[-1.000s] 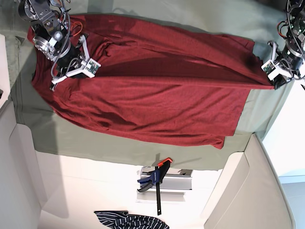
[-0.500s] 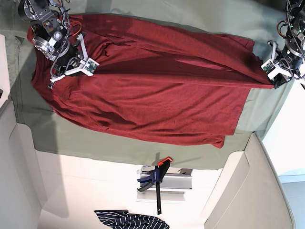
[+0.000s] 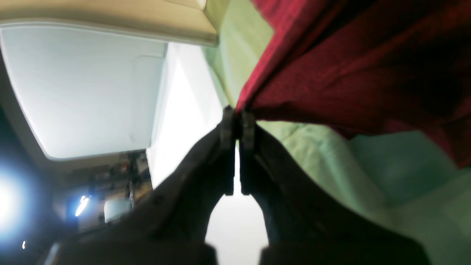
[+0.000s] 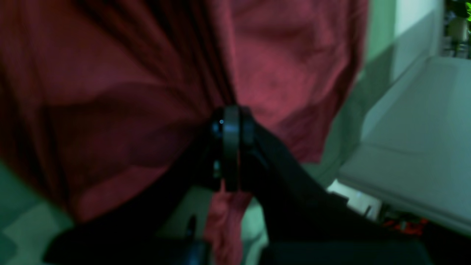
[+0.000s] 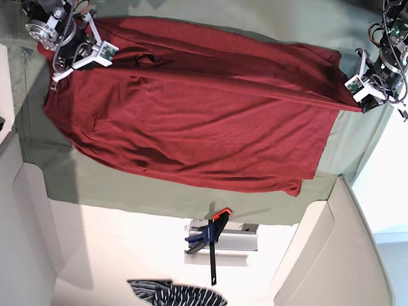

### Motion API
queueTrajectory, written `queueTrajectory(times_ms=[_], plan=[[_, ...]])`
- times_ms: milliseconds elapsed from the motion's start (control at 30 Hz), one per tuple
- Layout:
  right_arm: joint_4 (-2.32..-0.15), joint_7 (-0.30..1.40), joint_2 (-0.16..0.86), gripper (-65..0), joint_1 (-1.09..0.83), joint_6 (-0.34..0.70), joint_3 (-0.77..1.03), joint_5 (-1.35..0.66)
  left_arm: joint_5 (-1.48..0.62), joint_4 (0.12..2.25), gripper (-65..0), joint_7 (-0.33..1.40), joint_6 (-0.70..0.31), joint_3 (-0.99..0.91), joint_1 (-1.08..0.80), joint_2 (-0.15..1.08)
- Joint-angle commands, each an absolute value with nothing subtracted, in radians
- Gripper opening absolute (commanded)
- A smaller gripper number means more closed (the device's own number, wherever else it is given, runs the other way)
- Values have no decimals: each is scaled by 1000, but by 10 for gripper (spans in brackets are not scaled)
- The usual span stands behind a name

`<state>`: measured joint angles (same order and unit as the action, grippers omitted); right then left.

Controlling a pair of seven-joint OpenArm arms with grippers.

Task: Fold the T-shirt properly
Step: 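Pull the gripped shoulder edge taut between both grippers, then open both grippers and release the shirt edge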

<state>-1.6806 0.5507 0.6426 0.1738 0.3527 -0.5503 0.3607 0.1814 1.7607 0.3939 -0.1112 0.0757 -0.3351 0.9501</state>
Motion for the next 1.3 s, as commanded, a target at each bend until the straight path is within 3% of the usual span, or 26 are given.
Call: queueTrajectory(times_ms=[0,233,600,1100,1267], plan=[[-1694,582,674,-650,184,338,-536,389,202,1782,-650,420,-85,60,-322,978],[-1694,603,706,-650,171,338,-529,389,215,1828,-650,501,-92,60,-334,978],[-1694,603,706,-650,171,337,-525,388,282,1958,-650,506,-121,60,-502,978],[-1693,608,706,-650,168,343,-523,375,292,1975,-650,496,-83,60,-501,977],[-1701,665,707,-630,165,519,-523,231,290,1975,-650,484,-83,60,-501,957]])
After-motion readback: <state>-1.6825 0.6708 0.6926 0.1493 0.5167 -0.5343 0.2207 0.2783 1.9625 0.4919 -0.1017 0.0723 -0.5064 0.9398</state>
